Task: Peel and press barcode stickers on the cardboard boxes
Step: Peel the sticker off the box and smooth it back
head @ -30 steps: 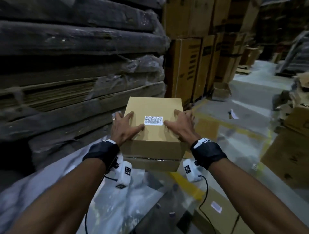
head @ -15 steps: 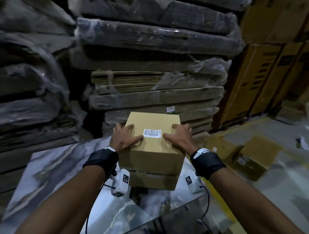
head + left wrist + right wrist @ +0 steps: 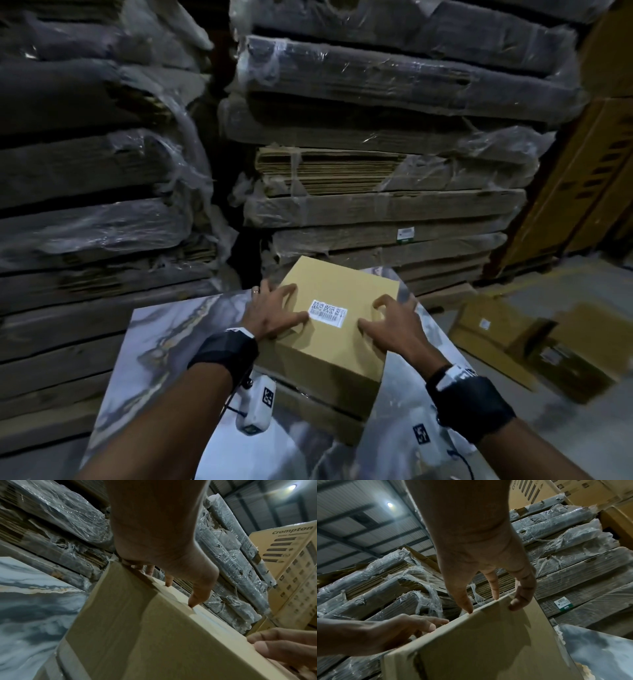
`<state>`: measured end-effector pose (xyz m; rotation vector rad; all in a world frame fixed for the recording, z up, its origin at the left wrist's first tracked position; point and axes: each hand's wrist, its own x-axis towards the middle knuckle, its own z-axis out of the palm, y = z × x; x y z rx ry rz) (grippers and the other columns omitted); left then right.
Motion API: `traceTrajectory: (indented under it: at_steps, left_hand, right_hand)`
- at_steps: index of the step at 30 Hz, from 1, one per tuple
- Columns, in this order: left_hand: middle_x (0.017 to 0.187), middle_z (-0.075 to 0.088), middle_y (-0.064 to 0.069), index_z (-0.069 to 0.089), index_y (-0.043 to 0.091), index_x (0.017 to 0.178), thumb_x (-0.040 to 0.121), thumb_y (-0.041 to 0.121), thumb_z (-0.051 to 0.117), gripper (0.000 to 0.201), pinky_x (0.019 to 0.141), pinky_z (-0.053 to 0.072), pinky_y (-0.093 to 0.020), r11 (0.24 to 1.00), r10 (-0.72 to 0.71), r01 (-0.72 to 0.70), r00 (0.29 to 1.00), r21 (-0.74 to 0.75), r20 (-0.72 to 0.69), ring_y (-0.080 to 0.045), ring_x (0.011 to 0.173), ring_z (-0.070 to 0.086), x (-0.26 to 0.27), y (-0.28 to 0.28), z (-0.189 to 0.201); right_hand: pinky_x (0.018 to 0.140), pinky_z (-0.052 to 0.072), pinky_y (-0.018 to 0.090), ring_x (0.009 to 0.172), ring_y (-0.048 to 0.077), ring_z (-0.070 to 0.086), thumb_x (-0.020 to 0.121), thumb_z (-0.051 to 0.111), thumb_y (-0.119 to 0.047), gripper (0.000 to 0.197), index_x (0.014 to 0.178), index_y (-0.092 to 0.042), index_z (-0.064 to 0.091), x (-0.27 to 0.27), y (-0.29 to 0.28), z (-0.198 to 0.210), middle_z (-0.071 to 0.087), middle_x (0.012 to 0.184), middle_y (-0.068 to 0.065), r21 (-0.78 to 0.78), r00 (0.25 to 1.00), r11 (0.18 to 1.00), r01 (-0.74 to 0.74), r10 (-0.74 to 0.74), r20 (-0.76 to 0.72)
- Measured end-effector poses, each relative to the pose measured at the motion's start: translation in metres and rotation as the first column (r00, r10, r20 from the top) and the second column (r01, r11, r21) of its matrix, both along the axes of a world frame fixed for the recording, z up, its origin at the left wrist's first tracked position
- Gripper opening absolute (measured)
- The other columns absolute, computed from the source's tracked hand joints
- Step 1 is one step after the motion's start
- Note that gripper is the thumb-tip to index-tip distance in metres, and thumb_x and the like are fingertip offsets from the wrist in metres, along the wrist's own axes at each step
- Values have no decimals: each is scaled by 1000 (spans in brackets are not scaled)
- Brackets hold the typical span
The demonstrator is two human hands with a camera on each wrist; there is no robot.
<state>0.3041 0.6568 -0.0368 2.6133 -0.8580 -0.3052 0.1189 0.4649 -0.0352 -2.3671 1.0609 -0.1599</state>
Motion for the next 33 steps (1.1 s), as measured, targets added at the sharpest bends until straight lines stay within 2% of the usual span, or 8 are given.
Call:
traceTrajectory:
  at_steps: [3, 8, 12, 15, 17, 21, 25, 33]
  left_hand:
    - [136, 37, -10, 42, 43, 148, 60, 79, 54, 96, 109, 37, -50, 1000, -24, 24, 1000, -17, 5, -38, 130, 35, 12, 6, -7]
    - [147, 29, -13, 41, 42, 147, 64, 83, 55, 94, 112, 25, -55, 996, -81, 76, 992, 50, 97, -37, 137, 29, 10, 0, -5]
    - [161, 14, -17, 33, 33, 152, 72, 89, 51, 99, 115, 17, -59, 975, -148, 108, 968, 195, 204, -38, 146, 19, -12, -9, 0]
    - [167, -2, -18, 9, 24, 161, 64, 100, 41, 128, 118, 3, -65, 964, -129, 104, 988, 243, 90, -39, 153, 1, -30, -13, -5]
    - [168, -9, -16, -2, 23, 162, 63, 102, 38, 133, 120, -1, -63, 968, -106, 91, 993, 232, 51, -36, 154, -10, -36, -13, -9]
    - [168, -9, -13, -2, 25, 161, 65, 101, 39, 130, 120, -2, -62, 971, -110, 97, 993, 218, 49, -33, 155, -10, -26, -11, -10]
    - [168, -15, -8, -5, 29, 161, 70, 94, 47, 123, 118, -8, -60, 956, -147, 140, 989, 256, 8, -30, 155, -13, -10, -12, -6]
    - [168, -18, 10, -6, 40, 160, 62, 87, 59, 126, 118, -14, -58, 906, -335, 344, 939, 248, -79, -20, 154, -21, 20, -4, -1]
  right_hand:
    - [97, 49, 36, 117, 37, 55, 78, 72, -58, 60, 124, -26, 52, 2, 8, 0, 41, 135, 15, -34, 998, 999, -29, 27, -48]
    - [101, 43, 41, 135, 38, 39, 84, 63, -62, 61, 131, -23, 57, 14, 3, 21, 42, 143, 18, -260, 972, 963, -75, 12, -235]
    - [106, 41, 40, 137, 39, 36, 79, 70, -52, 56, 127, -23, 63, 52, -9, 31, 49, 136, 17, -210, 949, 940, -268, 221, -224]
    - [102, 43, 39, 126, 37, 50, 75, 66, -56, 67, 132, -21, 61, 88, -21, 29, 58, 128, 15, -197, 905, 893, -406, 362, -224]
    - [101, 44, 40, 124, 36, 51, 80, 67, -54, 68, 137, -18, 58, 104, -23, 31, 57, 129, 16, -165, 879, 873, -458, 419, -226]
    - [100, 46, 39, 121, 35, 54, 90, 66, -52, 62, 138, -13, 57, 114, -29, 28, 55, 133, 18, -164, 851, 845, -508, 464, -245]
    - [103, 46, 42, 123, 37, 54, 83, 67, -67, 74, 141, -21, 56, 110, -35, 25, 57, 133, 16, -215, 856, 835, -507, 458, -240]
    - [95, 45, 37, 118, 26, 56, 72, 74, -75, 72, 115, -19, 62, 81, -36, 37, 66, 120, 7, -258, 851, 821, -509, 436, -292]
